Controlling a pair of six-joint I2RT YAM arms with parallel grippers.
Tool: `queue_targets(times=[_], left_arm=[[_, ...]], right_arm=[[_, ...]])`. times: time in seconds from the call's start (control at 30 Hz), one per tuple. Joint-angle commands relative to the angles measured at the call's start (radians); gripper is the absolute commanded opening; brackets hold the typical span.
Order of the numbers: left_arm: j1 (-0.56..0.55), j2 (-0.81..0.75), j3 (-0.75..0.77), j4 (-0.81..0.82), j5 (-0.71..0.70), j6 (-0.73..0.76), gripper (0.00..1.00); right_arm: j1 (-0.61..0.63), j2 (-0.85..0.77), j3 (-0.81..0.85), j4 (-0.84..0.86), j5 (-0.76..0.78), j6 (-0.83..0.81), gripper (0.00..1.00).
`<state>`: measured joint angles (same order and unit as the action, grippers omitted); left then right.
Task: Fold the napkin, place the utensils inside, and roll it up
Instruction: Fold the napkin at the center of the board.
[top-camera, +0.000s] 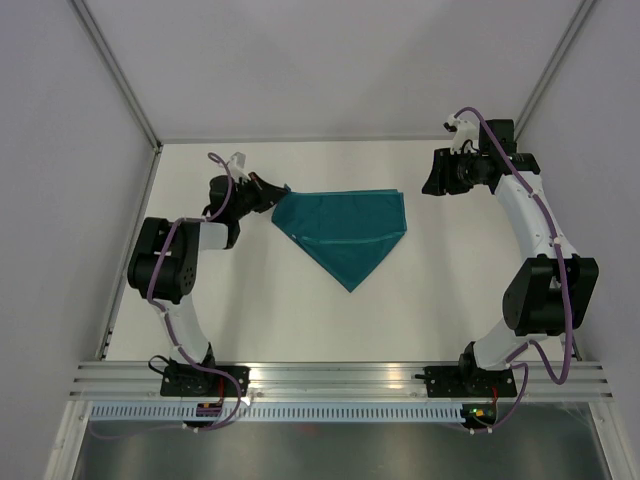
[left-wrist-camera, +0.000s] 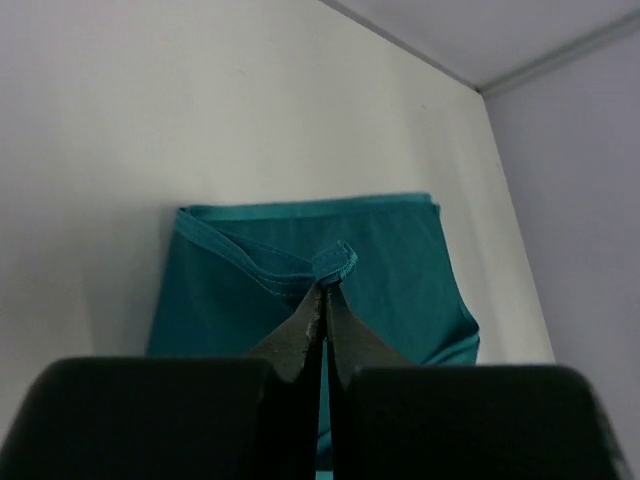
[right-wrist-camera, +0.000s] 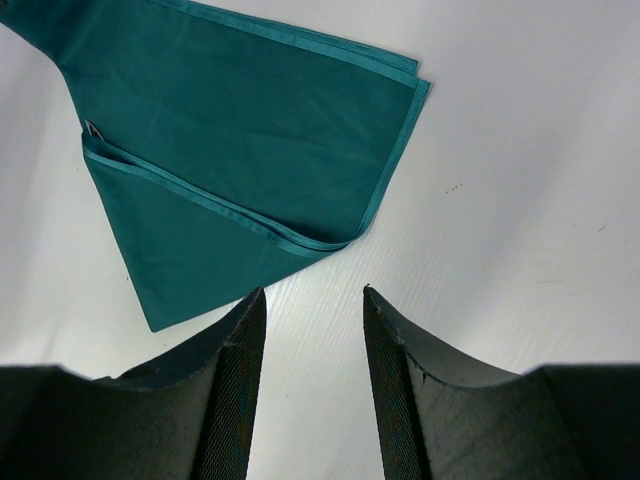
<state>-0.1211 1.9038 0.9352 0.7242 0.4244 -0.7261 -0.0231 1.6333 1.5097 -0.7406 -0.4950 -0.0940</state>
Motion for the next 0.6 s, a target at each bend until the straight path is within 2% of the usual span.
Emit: queue_targets(times=[0.0, 0.07, 0.23, 0.57], left_arm=[[-0.057, -0.031, -0.056, 0.174, 0.245, 0.082, 0.05], [-0.097, -0.014, -0.071, 0.24, 0.302, 0.091, 0.08], [-0.186, 0.012, -0.099, 0.314, 0.419, 0.112, 0.08], [-0.253, 0.015, -0.113, 0.241, 0.497, 0.186, 0.07]], right_arm=[[0.006, -0.003, 0.009, 0.017, 0.004, -0.01, 0.5], [0.008, -0.003, 0.01, 0.017, 0.006, -0.01, 0.49], [0.012, -0.003, 0.011, 0.014, 0.01, -0.01, 0.5], [0.017, -0.007, 0.007, 0.012, 0.018, -0.012, 0.49]])
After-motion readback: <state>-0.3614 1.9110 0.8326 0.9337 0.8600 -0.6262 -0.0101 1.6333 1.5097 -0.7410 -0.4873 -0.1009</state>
